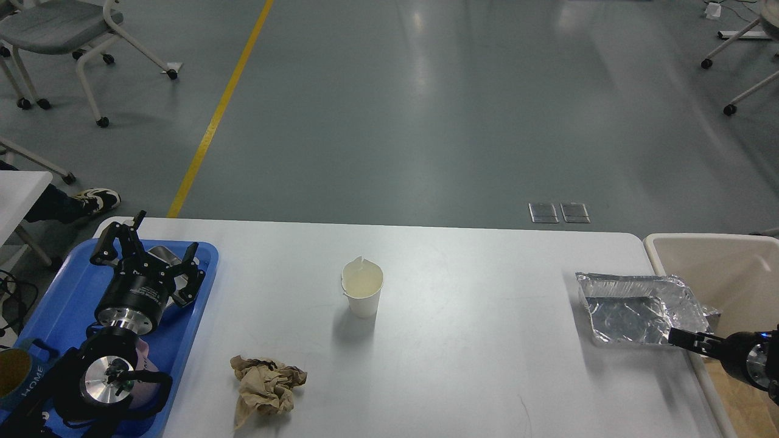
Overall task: Tidy desktop
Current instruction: 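Grasp the foil tray edge nearest the robot with the right gripper, then lift the foil tray up out of the white bin with the right gripper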
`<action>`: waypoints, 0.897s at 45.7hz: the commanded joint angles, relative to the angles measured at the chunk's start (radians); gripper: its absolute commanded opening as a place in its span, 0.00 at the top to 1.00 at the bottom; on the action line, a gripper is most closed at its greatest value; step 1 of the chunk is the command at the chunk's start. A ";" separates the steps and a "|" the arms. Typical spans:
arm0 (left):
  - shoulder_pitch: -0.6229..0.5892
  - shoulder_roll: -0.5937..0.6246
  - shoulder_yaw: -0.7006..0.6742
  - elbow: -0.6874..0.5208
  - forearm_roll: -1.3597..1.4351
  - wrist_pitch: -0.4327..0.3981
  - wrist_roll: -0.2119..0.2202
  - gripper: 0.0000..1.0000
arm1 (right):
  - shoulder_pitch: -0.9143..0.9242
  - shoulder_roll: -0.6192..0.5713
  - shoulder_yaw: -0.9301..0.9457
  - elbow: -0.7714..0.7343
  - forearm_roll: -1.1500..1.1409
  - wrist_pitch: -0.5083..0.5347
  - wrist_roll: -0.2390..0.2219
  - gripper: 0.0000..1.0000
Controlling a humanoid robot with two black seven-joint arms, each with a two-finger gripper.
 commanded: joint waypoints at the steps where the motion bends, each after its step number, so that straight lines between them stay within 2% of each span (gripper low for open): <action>1: 0.003 0.001 -0.001 0.000 0.000 0.000 0.000 0.04 | 0.002 0.027 -0.001 -0.034 0.000 0.000 0.005 0.03; 8: 0.009 0.006 -0.001 -0.001 0.000 -0.002 0.000 0.04 | 0.018 0.034 -0.002 -0.051 0.000 -0.002 0.031 0.17; 15: 0.014 0.006 -0.001 -0.001 0.000 -0.003 0.000 0.04 | 0.023 0.033 -0.034 -0.058 -0.001 -0.002 0.033 0.34; 27: 0.014 0.006 -0.001 -0.001 0.000 -0.003 0.000 0.04 | 0.040 0.036 -0.089 -0.089 0.002 -0.002 0.047 0.44; 37: 0.016 0.006 -0.001 -0.001 0.000 -0.003 0.000 0.04 | 0.043 0.034 -0.119 -0.089 0.000 0.000 0.054 0.65; 41: 0.016 0.006 -0.001 -0.001 0.000 -0.003 0.000 0.04 | 0.049 0.034 -0.145 -0.089 0.002 0.000 0.071 0.70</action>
